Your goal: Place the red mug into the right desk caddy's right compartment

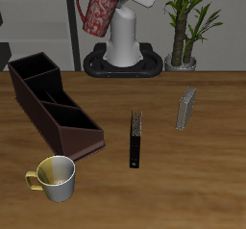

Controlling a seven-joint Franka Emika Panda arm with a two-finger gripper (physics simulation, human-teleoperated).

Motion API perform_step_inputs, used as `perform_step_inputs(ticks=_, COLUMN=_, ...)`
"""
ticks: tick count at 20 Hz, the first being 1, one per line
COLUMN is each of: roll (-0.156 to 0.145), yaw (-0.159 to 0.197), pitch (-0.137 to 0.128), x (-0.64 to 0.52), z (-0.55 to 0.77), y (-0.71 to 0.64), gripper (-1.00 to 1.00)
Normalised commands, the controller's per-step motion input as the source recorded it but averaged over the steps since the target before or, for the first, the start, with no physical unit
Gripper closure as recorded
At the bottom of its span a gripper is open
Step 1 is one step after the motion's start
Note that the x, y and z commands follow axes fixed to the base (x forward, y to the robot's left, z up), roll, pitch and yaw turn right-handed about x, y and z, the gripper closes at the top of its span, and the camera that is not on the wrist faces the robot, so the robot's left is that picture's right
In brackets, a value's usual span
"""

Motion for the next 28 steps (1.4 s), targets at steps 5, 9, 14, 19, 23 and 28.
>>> perform_step_inputs(ticks=5, roll=-0.067, yaw=-0.008, pitch=-0.011, x=-0.35, z=0.00, y=-0.23, gripper=1.00)
perform_step_inputs(ticks=9, roll=-0.095, yaw=-0.033, pitch=0.003, x=-0.21, z=-0.03, y=-0.37, gripper=1.00)
perform_step_inputs(ticks=14, roll=-0.076, yaw=-0.031, pitch=0.009, x=-0.16, z=-0.02, y=-0.28, gripper=1.00)
perform_step_inputs(ticks=19, roll=-0.096, yaw=-0.032, pitch=0.005, x=-0.29, z=-0.04, y=-0.33, gripper=1.00)
perform_step_inputs(ticks=23, roll=-0.078, yaw=-0.021, pitch=0.032, x=-0.31, z=-0.14, y=-0.31, gripper=1.00)
perform_step_inputs(ticks=28, roll=-0.035, yaw=-0.015, pitch=0.062, x=-0.16, z=-0.20, y=-0.26, gripper=1.00)
